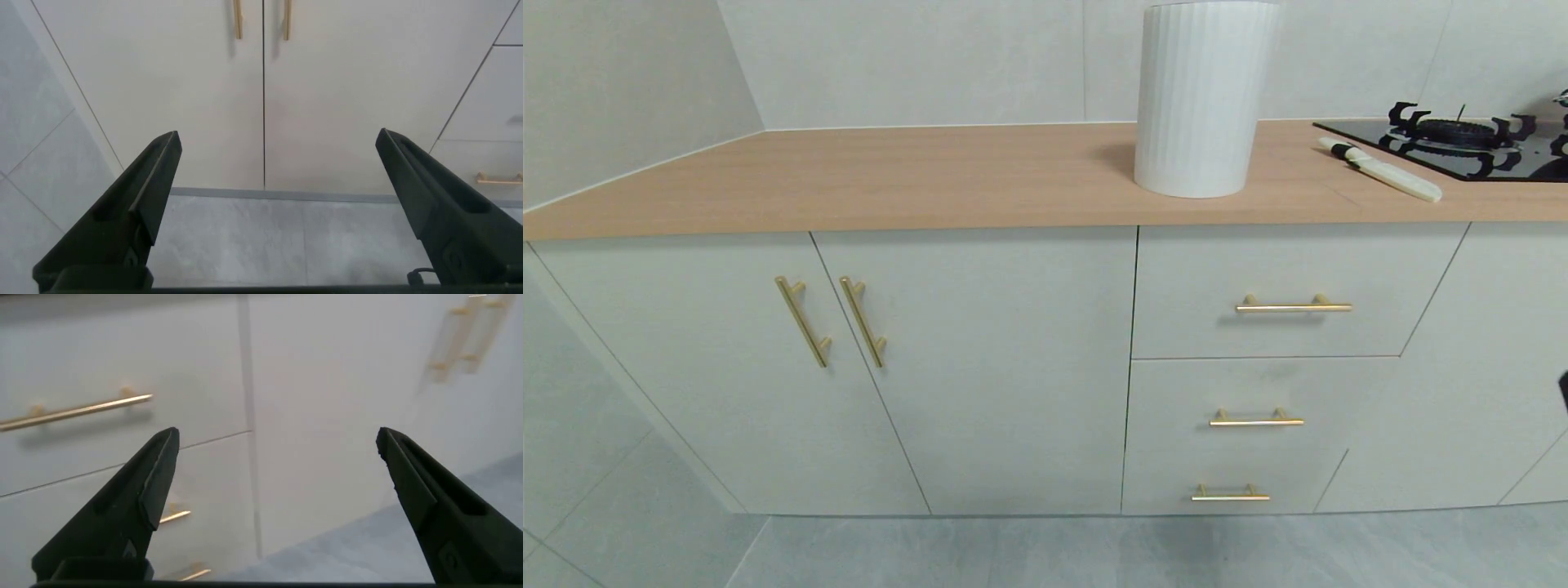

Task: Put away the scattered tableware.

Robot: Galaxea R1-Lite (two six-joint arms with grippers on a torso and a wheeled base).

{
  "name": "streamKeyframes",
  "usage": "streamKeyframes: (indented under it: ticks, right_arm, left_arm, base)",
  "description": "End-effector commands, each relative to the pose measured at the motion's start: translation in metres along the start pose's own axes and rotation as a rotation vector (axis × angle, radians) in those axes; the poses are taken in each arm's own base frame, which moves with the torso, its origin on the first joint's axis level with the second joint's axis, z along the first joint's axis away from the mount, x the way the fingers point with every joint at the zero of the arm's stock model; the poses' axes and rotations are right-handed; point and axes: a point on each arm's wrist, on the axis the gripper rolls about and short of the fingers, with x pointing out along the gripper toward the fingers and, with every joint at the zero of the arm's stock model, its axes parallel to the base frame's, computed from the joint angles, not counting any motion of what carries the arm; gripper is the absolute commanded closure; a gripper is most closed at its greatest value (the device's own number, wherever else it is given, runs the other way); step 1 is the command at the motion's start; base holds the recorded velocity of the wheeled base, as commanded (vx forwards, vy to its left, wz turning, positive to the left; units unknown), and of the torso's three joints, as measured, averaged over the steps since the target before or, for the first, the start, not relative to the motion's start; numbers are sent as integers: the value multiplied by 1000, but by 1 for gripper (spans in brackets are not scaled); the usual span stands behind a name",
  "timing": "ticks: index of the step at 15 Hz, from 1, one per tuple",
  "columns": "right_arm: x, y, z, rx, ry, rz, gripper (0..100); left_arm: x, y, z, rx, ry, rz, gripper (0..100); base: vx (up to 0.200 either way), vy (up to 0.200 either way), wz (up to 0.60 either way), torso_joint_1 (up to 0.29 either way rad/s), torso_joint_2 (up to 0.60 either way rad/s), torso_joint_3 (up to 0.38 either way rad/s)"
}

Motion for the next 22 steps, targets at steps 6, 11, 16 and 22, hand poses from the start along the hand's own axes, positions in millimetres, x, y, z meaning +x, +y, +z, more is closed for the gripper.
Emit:
streamKeyframes:
  ticks: [6,11,16,22]
  right_arm:
    - [-118,-84,-7,21,-99,-204,0]
    - [-117,-78,-46,-16,-41,-36,0]
    - [-115,-71,-66,7,80,260,0]
    - [-117,-68,-70,-74,112,381,0]
  left_arm:
    - [0,0,0,0,0,1,0]
    - [0,0,0,0,0,1,0]
    - [0,0,0,0,0,1,0]
    - [0,0,0,11,0,-1,0]
  base:
    - [0,0,0,0,0,0]
    - [0,0,0,0,0,0]
    - [0,0,0,0,0,0]
    - [0,0,0,0,0,0]
